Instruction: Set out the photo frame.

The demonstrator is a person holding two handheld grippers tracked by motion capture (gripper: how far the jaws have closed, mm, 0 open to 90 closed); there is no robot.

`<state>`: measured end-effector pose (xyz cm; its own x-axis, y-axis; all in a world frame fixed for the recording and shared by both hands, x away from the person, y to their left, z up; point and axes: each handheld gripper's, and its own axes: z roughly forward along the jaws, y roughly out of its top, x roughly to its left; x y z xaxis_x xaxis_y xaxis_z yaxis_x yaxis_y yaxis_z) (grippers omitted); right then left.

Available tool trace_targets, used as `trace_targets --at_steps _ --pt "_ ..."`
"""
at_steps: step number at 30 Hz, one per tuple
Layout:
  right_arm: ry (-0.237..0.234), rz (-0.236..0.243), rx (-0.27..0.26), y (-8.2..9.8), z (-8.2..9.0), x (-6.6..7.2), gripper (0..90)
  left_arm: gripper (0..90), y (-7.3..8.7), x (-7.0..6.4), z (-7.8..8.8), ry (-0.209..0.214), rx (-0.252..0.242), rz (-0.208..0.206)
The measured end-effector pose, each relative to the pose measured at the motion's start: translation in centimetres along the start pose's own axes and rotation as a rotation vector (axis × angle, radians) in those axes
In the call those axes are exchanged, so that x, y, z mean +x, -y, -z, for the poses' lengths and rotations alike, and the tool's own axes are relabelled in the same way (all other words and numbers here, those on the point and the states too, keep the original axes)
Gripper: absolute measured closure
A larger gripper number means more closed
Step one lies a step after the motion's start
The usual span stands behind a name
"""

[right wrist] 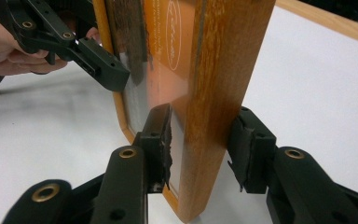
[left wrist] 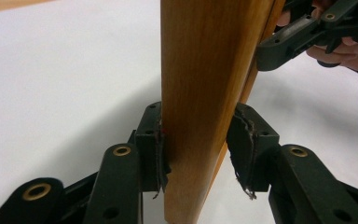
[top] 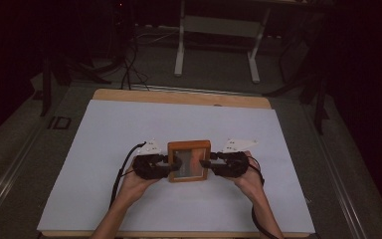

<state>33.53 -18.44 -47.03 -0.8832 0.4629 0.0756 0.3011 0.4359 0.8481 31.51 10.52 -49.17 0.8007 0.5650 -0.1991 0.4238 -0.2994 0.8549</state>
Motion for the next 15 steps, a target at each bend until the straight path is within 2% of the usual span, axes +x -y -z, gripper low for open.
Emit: trace_targets --at_steps 4,5,11,15 --pt "0.001 -0.010 0.007 0.15 -0.19 0.04 61.5 58.5 0.01 0.08 -0.03 0.001 0.009 0.004" --pt "-0.003 -0.032 0.003 0.49 -0.23 0.09 62.0 58.0 -0.05 0.18 -0.03 0.009 0.007 0.015" --pt "-0.030 -0.088 -0.010 0.84 -0.07 -0.03 63.4 57.1 -0.11 0.58 0.12 0.037 -0.003 0.054" --pt "-0.034 -0.097 -0.008 0.79 -0.29 0.05 63.6 56.5 0.08 0.85 0.27 0.039 -0.005 0.072"
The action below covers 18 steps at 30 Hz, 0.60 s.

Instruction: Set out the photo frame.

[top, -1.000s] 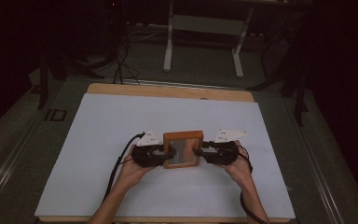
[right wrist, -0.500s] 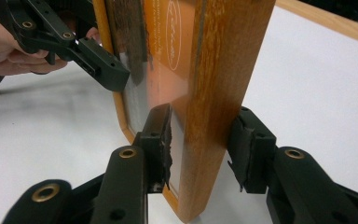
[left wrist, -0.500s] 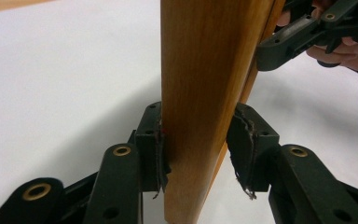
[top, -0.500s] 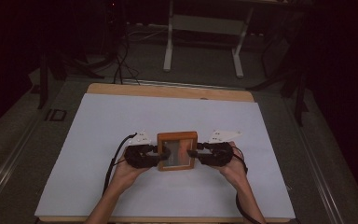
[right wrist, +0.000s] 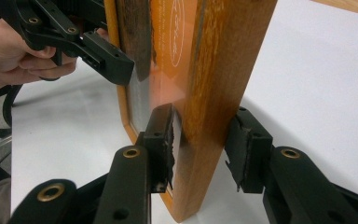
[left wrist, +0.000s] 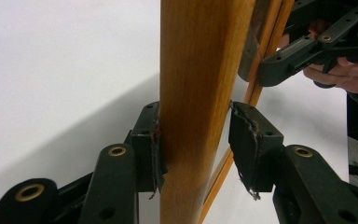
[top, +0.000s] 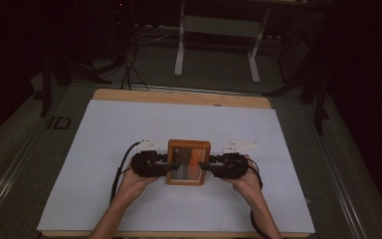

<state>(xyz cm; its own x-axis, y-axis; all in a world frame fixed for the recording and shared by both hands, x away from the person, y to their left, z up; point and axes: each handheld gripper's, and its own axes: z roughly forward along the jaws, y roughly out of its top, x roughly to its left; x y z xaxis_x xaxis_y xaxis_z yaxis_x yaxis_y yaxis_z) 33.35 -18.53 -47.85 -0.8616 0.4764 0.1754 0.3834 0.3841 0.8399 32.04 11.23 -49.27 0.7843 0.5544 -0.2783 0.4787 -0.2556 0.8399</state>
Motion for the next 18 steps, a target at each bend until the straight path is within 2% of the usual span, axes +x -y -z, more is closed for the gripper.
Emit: trace_targets --at_steps 4,10,13,16,18 --pt "-0.009 -0.001 -0.006 -0.11 -0.27 0.10 64.8 55.3 0.53 0.66 0.02 0.023 -0.019 0.032" --pt "-0.015 -0.011 -0.017 0.06 -0.36 -0.15 65.1 55.1 0.59 0.91 -0.20 0.028 -0.020 0.036" --pt "-0.017 -0.013 -0.022 0.32 -0.37 -0.38 65.0 55.0 0.61 0.93 -0.34 0.017 -0.016 0.039" --pt "-0.005 -0.013 -0.025 0.40 -0.47 -0.51 64.7 54.6 0.70 0.96 -0.46 -0.005 0.011 0.034" --pt "0.017 -0.013 -0.018 0.50 -0.54 -0.59 63.6 51.2 0.92 1.01 -0.54 -0.006 0.032 0.030"
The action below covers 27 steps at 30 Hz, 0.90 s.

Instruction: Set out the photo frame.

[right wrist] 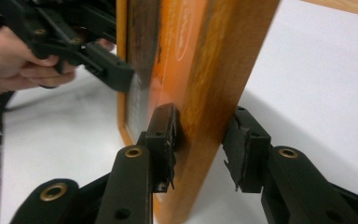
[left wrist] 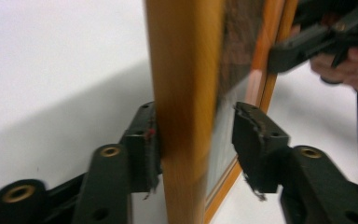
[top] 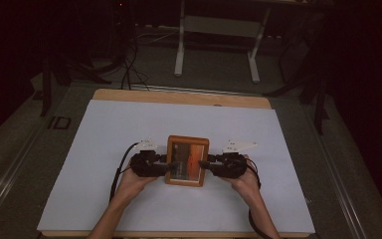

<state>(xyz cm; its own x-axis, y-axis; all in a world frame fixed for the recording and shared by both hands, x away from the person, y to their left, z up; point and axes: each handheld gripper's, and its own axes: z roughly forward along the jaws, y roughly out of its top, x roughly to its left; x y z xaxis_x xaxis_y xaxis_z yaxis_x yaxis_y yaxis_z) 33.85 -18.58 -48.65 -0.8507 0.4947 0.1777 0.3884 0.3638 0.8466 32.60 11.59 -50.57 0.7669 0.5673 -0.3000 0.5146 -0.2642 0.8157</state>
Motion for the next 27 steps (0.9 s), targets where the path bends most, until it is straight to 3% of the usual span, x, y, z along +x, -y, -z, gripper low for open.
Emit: trace_targets --at_steps 6,9,16,27 --pt "-0.002 -0.020 -0.017 0.3 0.0 -0.5 63.1 54.7 0.5 0.0 0.1 -0.008 0.015 0.000" --pt "-0.010 -0.021 -0.005 0.5 0.1 -0.6 62.6 60.5 0.7 0.0 0.2 -0.033 0.023 -0.009" --pt "-0.019 -0.024 0.014 0.8 0.2 -0.6 64.2 66.3 1.1 -0.2 0.5 -0.034 0.048 -0.017" --pt "-0.009 -0.028 0.001 0.7 -0.1 -0.6 65.5 67.1 1.5 -0.2 0.4 -0.021 0.066 0.004"
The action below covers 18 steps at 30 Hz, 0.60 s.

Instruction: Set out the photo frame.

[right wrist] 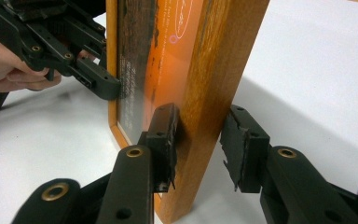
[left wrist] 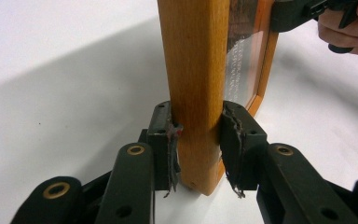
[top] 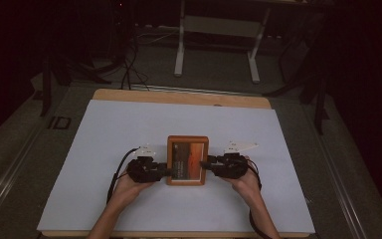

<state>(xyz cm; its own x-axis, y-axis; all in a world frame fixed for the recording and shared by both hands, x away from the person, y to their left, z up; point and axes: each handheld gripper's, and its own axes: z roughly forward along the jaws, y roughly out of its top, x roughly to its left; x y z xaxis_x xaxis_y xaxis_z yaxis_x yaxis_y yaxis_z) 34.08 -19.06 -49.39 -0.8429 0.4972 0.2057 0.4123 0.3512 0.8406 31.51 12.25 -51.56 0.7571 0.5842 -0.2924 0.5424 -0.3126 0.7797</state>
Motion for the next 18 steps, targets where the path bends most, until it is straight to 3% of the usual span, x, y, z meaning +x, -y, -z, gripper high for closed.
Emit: trace_targets --at_steps 18 --pt "-0.022 -0.009 0.009 0.35 0.03 0.00 65.4 67.0 -0.09 0.05 0.07 -0.010 0.010 0.000"
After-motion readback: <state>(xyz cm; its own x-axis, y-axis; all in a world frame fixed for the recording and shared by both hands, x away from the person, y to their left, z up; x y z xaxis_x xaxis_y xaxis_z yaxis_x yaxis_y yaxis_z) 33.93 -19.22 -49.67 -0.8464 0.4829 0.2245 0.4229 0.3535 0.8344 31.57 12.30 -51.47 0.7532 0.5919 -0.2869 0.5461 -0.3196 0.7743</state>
